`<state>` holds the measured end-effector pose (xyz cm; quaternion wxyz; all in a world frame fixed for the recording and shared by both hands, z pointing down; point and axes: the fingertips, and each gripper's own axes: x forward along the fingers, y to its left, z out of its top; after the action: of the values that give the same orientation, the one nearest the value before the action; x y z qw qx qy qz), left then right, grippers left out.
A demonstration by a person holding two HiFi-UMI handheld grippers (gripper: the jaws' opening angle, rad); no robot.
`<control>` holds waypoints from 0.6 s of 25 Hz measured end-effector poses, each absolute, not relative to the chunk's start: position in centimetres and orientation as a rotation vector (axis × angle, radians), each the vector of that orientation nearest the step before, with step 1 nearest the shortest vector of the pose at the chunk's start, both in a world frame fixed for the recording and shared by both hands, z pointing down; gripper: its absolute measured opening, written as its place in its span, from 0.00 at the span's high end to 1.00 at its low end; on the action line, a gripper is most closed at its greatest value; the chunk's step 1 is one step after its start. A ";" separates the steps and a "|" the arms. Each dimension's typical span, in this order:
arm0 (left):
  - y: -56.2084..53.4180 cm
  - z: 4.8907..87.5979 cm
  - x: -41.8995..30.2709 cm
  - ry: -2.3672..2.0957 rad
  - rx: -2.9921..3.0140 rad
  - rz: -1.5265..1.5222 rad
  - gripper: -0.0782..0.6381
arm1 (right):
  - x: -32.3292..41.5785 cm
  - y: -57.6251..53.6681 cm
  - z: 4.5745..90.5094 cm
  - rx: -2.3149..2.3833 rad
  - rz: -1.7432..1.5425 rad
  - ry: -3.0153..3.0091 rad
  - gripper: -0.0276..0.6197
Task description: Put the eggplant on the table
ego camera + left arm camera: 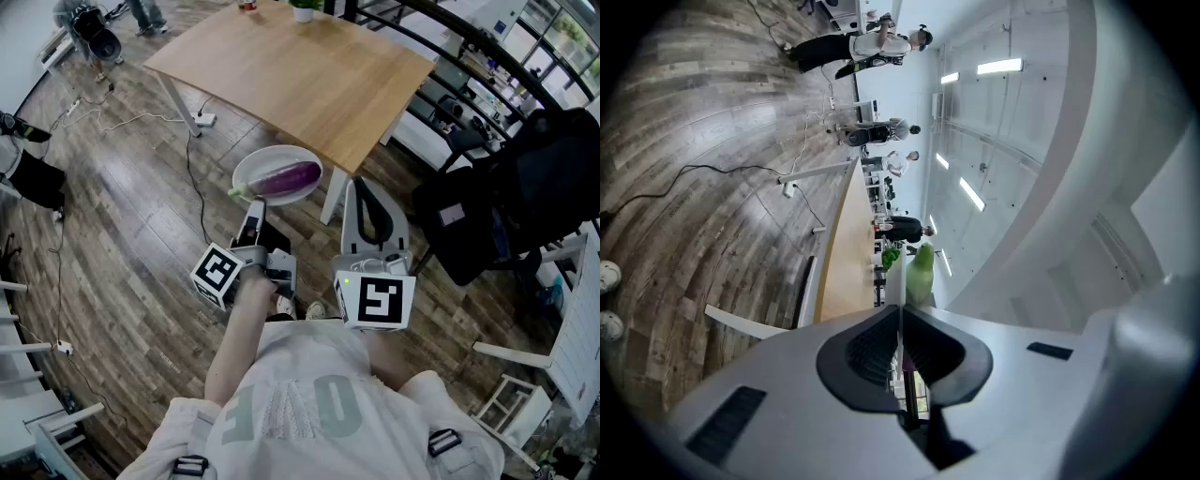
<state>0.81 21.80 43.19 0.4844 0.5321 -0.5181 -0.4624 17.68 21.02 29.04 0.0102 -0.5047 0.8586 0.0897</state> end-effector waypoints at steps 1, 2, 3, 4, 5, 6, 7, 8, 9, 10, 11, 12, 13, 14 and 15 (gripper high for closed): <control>21.8 43.3 0.7 -1.259 1.295 -1.126 0.87 | 17.7 21.1 29.2 -1.582 0.283 2.680 0.93; 21.7 43.3 0.6 -1.256 1.294 -1.127 0.87 | 17.6 21.1 29.2 -1.588 0.284 2.679 0.93; 21.6 43.3 0.5 -1.256 1.293 -1.127 0.87 | 17.5 21.1 29.3 -1.590 0.285 2.677 0.93; 21.6 43.3 0.2 -1.256 1.293 -1.128 0.87 | 17.3 21.0 29.2 -1.588 0.282 2.674 0.93; 21.5 43.4 0.0 -1.257 1.292 -1.130 0.87 | 17.0 20.9 29.2 -1.585 0.273 2.669 0.93; 21.5 43.4 -0.1 -1.257 1.290 -1.131 0.87 | 16.8 20.9 29.1 -1.583 0.261 2.663 0.93; 21.5 43.5 -0.2 -1.254 1.289 -1.132 0.87 | 16.7 20.9 28.9 -1.585 0.256 2.659 0.93; 21.4 43.5 -0.2 -1.250 1.290 -1.131 0.87 | 16.5 20.9 28.8 -1.588 0.263 2.658 0.93; 21.3 43.5 -0.2 -1.244 1.293 -1.129 0.87 | 16.4 20.9 28.7 -1.592 0.281 2.660 0.93; 21.1 43.5 -0.2 -1.239 1.296 -1.128 0.87 | 16.2 20.9 28.6 -1.594 0.303 2.661 0.93; 21.0 43.4 -0.3 -1.235 1.300 -1.126 0.87 | 16.0 20.9 28.4 -1.591 0.319 2.657 0.93; 20.8 43.3 -0.4 -1.232 1.302 -1.124 0.87 | 15.8 20.8 28.2 -1.583 0.325 2.650 0.93; 20.6 43.3 -0.5 -1.229 1.303 -1.124 0.87 | 15.5 20.8 28.1 -1.573 0.319 2.642 0.93; 20.4 43.2 -0.8 -1.227 1.305 -1.124 0.87 | 15.3 20.7 28.1 -1.564 0.308 2.637 0.93; 20.3 43.2 -1.1 -1.227 1.308 -1.124 0.87 | 14.9 20.6 28.2 -1.557 0.300 2.637 0.93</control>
<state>-1.05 20.30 43.23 0.4906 0.5385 -0.5051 -0.4628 14.94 20.58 28.16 0.0323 -0.5057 0.8565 0.0975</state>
